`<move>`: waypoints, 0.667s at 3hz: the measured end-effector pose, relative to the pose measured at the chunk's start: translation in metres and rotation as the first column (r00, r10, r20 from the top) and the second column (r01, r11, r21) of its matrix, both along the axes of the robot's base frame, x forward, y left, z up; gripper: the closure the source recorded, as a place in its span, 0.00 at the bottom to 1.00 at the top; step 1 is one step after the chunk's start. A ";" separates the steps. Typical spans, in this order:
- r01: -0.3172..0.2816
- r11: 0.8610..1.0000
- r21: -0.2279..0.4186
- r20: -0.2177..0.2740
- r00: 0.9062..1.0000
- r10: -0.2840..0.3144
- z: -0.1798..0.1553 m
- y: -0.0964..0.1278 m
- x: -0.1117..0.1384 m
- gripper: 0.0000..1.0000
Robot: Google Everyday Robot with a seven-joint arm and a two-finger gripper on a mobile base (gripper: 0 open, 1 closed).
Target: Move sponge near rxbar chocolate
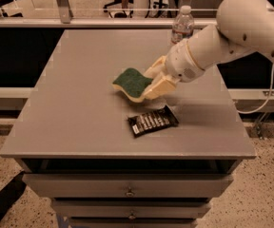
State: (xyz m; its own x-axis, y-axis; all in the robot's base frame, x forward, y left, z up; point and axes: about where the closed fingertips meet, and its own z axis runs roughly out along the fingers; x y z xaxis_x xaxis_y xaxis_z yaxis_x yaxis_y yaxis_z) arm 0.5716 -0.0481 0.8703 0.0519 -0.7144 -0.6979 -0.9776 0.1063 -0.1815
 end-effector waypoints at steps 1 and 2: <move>0.030 0.997 -0.074 -0.037 0.999 -0.033 -0.007 -0.053 -0.004 1.00; 0.025 0.989 -0.148 -0.067 0.997 -0.035 -0.004 -0.089 -0.009 1.00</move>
Offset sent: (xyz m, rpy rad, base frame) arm -0.0152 -0.1352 0.0009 -0.2340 0.1040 -0.0334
